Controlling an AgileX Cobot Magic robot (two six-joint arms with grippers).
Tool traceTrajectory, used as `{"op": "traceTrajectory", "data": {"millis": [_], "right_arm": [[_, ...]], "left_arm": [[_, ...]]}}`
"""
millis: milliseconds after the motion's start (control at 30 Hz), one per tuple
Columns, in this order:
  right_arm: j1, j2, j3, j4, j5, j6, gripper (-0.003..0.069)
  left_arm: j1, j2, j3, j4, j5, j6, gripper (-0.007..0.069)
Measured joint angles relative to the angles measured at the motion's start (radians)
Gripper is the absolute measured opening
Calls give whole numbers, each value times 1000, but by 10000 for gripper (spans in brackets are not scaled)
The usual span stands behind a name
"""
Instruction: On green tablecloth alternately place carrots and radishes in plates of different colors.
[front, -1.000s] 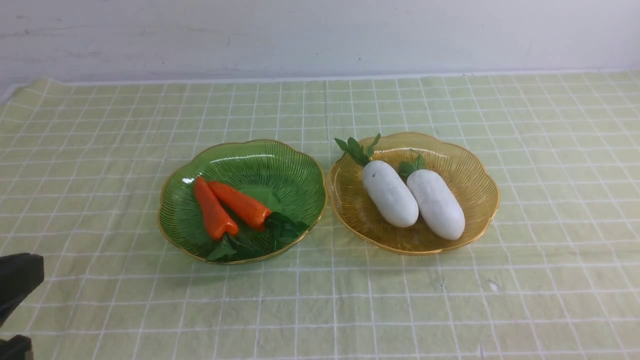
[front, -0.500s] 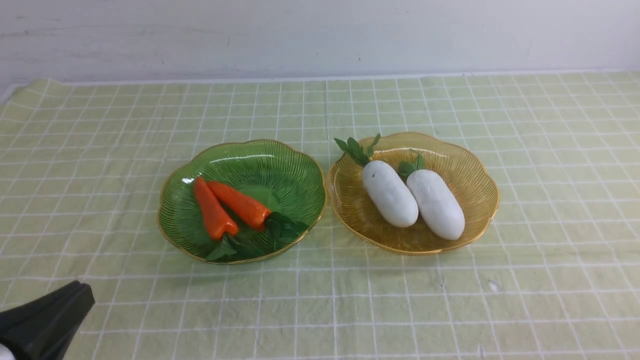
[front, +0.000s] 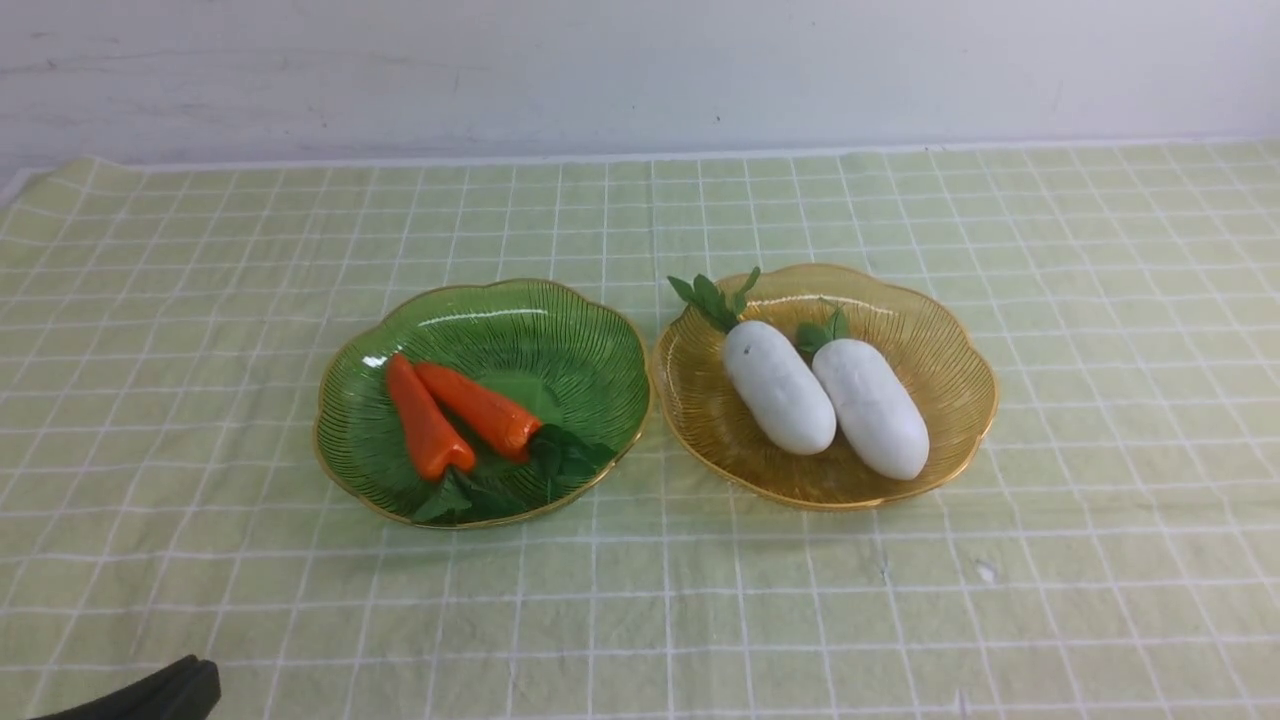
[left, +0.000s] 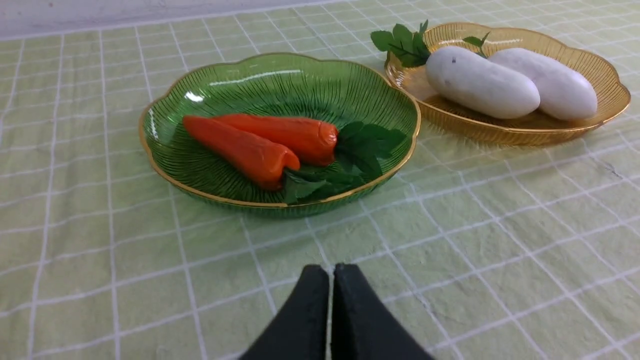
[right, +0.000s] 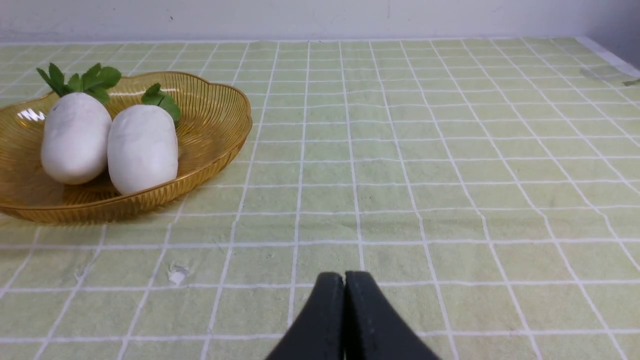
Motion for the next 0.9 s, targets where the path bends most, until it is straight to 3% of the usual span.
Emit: {"op": "traceTrajectory", "data": {"millis": [133,300,433,900], "right_arm": [[-1,0,0,-1,0,0,-15],[-1,0,0,-1,0,0,-15],[-1,-1,0,-1,0,0,-15],[-1,-2,0,-2,-1,0,-15]], "left_arm": [[79,-108,25,-18,47,3,-8],[284,-210,55,-45,109,4,-8],[366,-214,98,-79,120,4,-8],[389,-214,103,-156,150,207,-8]]}}
